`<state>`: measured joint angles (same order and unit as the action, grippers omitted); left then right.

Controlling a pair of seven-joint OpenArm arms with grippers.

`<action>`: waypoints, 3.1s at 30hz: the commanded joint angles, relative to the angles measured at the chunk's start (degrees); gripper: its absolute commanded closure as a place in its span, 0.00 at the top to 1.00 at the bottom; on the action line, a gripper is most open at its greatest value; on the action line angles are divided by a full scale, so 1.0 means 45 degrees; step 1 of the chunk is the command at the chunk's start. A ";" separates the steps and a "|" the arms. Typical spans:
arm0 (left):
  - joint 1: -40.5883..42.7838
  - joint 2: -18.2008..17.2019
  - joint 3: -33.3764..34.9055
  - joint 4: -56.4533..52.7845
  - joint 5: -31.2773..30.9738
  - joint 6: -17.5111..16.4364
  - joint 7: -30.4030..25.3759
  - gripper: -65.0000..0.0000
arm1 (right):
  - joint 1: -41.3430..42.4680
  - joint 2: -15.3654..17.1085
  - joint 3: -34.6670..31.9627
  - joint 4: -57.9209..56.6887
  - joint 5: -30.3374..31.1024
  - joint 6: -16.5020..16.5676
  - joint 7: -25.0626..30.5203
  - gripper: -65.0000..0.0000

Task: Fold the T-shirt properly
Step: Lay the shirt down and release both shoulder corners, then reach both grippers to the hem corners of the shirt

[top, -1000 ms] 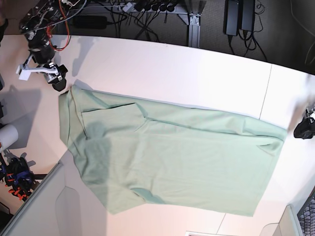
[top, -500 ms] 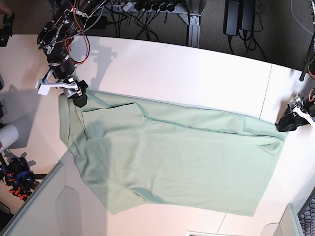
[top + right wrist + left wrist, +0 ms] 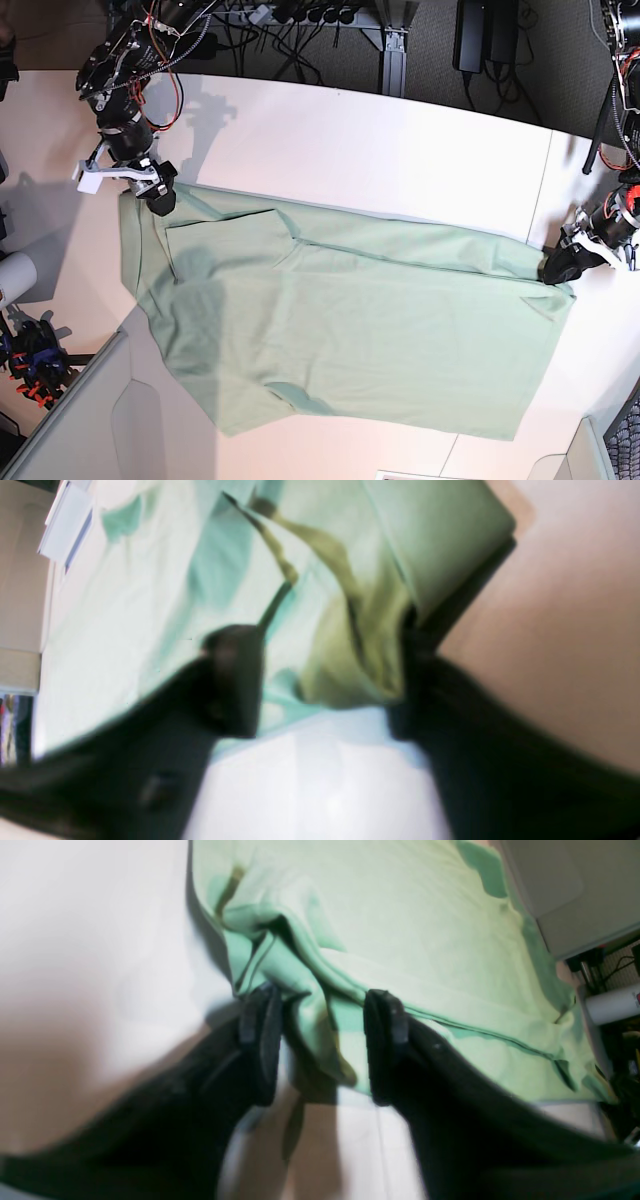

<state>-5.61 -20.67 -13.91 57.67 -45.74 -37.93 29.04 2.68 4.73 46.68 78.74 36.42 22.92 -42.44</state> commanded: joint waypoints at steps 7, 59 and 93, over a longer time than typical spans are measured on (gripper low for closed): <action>-0.0058 -0.0112 0.0019 0.0000 0.0602 -0.0459 0.0389 0.00 | 0.0170 0.0243 -0.0748 0.0155 -0.0019 0.0112 0.0559 0.00; 0.6620 -0.2647 -0.1059 0.6319 -0.2395 -0.0459 0.2637 0.38 | -0.5814 0.2093 -0.0112 0.4639 0.0437 0.0092 -0.0243 0.54; 0.4605 -0.4299 -0.1496 0.6926 -0.2331 -0.0459 0.2249 0.38 | 0.7169 0.4352 -0.5212 -0.9874 -0.4206 0.0092 0.4541 0.54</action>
<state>15.55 -38.72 -20.05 88.01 -55.09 -39.48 40.29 33.12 23.31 23.24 33.50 17.39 22.92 -21.96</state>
